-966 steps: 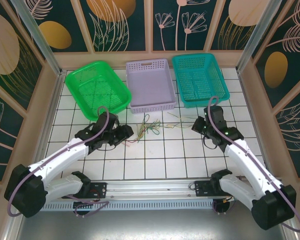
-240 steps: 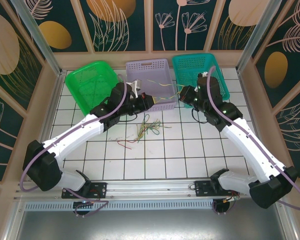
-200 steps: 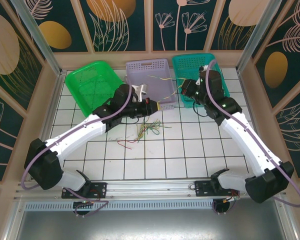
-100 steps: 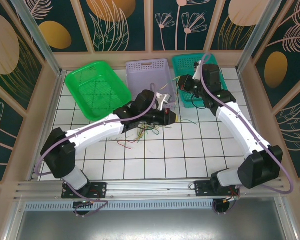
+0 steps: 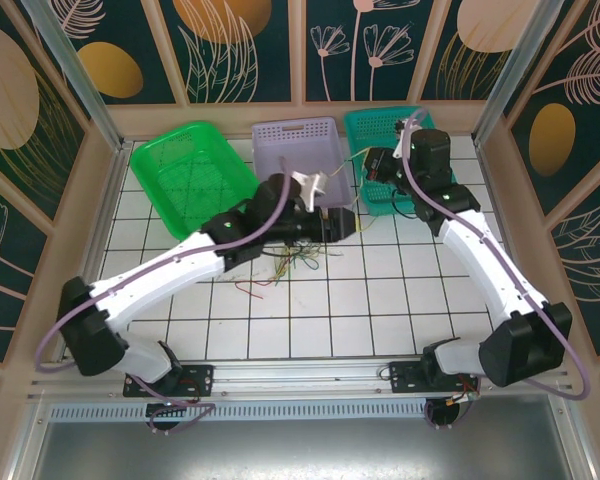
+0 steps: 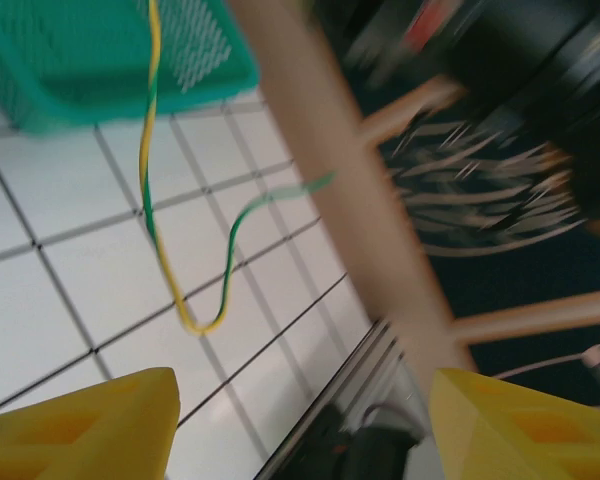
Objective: Untangle the cables
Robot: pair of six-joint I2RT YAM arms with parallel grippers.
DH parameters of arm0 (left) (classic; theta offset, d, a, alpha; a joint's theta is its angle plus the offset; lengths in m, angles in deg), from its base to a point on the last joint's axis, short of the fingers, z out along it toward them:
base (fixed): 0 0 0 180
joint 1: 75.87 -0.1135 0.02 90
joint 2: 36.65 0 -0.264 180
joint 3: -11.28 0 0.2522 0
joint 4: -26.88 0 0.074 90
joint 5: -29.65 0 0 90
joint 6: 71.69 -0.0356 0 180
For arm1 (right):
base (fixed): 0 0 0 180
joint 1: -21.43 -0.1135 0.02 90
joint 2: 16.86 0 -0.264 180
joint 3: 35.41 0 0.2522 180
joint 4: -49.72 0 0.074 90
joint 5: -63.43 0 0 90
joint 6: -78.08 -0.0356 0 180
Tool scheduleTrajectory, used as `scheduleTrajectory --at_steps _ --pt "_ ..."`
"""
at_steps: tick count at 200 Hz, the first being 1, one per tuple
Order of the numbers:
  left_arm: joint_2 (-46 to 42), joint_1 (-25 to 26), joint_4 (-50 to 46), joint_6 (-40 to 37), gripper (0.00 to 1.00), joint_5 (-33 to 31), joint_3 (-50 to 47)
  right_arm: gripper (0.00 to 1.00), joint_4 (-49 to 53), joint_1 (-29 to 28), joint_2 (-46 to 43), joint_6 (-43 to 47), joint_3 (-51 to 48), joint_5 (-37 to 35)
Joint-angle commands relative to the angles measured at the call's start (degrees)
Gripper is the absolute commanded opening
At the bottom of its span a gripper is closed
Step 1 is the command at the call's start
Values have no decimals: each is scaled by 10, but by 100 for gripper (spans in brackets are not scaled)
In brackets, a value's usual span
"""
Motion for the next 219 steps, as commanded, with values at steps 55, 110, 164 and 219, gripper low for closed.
scheduleTrajectory --at_steps 55,110,164,219 --pt "-24 -64 150 321 64 -13 -33 0 -22 -45 -59 35 -45 -29" --pt "-31 -45 158 529 66 -45 -35 0 -68 -101 -87 106 -83 -107" --pt "-2 -46 207 589 68 -23 -67 0 -136 -127 -121 159 -145 -123" --pt "40 -55 216 595 68 -15 -59 0 -144 -170 -135 185 -167 -135"
